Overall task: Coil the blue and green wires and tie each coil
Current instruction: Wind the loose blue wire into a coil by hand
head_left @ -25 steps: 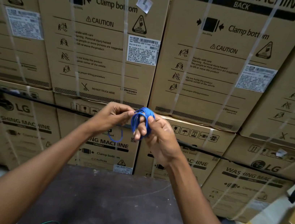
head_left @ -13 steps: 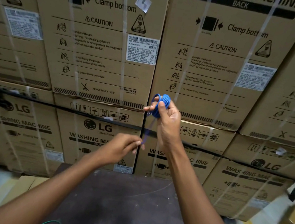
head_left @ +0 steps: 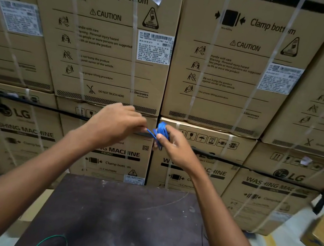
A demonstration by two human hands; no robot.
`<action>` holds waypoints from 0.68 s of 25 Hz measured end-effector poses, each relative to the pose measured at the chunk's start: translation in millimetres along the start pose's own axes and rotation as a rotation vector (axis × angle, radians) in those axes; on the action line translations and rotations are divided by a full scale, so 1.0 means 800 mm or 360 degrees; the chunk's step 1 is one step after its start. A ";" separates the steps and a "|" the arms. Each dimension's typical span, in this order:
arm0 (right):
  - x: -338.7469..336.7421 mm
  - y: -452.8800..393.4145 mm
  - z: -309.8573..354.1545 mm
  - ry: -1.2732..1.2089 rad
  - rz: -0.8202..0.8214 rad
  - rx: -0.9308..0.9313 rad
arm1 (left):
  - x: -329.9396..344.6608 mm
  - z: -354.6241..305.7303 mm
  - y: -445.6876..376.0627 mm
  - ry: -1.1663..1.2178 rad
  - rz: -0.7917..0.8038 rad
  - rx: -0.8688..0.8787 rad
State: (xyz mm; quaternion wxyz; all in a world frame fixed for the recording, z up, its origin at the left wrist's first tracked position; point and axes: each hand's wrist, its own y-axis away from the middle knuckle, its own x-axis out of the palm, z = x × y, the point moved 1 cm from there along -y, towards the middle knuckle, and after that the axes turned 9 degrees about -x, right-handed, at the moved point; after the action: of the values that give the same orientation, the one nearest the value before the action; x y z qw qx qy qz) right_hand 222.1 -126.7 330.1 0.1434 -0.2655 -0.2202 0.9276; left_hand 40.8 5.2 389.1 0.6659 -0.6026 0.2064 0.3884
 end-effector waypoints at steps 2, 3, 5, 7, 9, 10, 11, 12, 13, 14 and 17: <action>0.006 0.006 0.013 -0.0144 0.0164 0.0071 | -0.001 0.006 -0.009 0.0026 -0.0074 0.0025; 0.007 0.008 0.021 -0.0253 0.0190 0.0102 | 0.000 0.009 -0.010 0.0093 -0.0108 -0.0009; 0.007 0.012 0.035 -0.0433 0.0196 0.0068 | 0.005 0.014 -0.005 0.0330 -0.0125 -0.0131; 0.007 0.013 0.044 -0.0567 0.0182 -0.0041 | 0.008 0.014 0.002 0.0630 -0.0133 -0.0281; 0.008 0.011 0.046 -0.0748 0.0131 -0.0061 | 0.012 0.009 0.007 0.0843 -0.0166 -0.0377; 0.008 0.010 0.045 -0.0857 0.0101 -0.0042 | 0.015 0.003 0.007 0.0906 -0.0177 -0.0403; 0.008 0.010 0.045 -0.0965 0.0080 -0.0026 | 0.018 -0.002 0.007 0.0988 -0.0170 -0.0440; 0.008 0.010 0.044 -0.1053 0.0058 -0.0011 | 0.021 -0.006 0.006 0.1123 -0.0128 -0.0514; 0.008 0.011 0.042 -0.1122 0.0040 0.0007 | 0.021 -0.009 0.004 0.1314 -0.0043 -0.0627; 0.007 0.012 0.040 -0.1167 0.0028 0.0026 | 0.020 -0.011 0.001 0.1513 0.0073 -0.0749; 0.010 0.015 0.038 -0.1265 0.0034 0.0052 | 0.009 -0.005 -0.009 0.1861 0.0436 -0.0919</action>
State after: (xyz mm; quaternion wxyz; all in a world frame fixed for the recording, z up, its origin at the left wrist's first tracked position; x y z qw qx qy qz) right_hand 197.3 -144.0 343.8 0.0416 0.1143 -0.2410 0.9629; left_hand 51.4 3.4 387.3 0.2009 -0.8365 0.4959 0.1183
